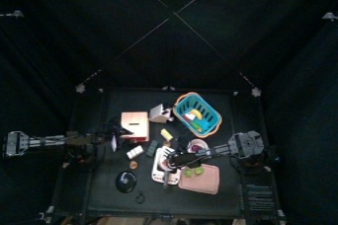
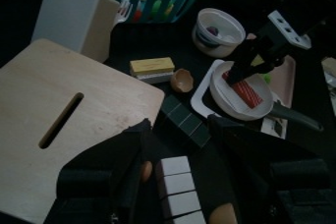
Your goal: Place salmon on rice
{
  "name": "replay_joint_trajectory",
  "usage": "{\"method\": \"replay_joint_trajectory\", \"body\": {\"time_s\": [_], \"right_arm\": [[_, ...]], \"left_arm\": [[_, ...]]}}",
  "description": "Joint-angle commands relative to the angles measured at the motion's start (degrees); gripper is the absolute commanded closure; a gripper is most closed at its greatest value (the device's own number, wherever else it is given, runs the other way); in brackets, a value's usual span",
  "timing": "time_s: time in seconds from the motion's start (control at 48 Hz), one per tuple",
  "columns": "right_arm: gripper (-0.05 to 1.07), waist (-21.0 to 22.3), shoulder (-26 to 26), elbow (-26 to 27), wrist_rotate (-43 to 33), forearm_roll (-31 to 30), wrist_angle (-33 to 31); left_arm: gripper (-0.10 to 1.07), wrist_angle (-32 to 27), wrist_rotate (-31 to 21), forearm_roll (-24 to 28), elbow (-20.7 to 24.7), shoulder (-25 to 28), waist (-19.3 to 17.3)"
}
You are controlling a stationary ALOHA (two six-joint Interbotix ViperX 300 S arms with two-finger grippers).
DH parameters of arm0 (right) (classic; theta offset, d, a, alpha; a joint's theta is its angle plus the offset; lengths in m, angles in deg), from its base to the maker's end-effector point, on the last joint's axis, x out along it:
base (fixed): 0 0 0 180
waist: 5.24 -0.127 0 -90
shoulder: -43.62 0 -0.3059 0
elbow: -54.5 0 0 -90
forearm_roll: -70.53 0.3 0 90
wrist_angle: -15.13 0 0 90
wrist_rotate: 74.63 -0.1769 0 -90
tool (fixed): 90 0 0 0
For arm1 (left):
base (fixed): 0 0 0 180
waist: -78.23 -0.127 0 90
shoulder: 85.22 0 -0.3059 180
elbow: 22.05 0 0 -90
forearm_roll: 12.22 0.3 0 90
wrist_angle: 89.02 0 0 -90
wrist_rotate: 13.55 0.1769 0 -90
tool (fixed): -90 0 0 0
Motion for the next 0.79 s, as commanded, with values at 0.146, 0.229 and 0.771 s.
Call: {"method": "replay_joint_trajectory", "body": {"time_s": [0.146, 0.229, 0.771], "right_arm": [[0.47, 0.44, 1.41, 0.44, 0.09, 0.26, -0.18], [0.55, 0.44, 1.41, 0.44, 0.00, 0.26, 0.00], [0.59, 0.00, 1.49, 2.64, -1.05, 1.14, -4.22]], "left_arm": [[0.11, 0.18, 0.09, 0.09, 0.53, 0.09, -0.44], [0.11, 0.18, 0.09, 0.09, 0.53, 0.09, -0.35], [0.11, 0.18, 0.09, 0.09, 0.44, 0.09, -0.44]]}}
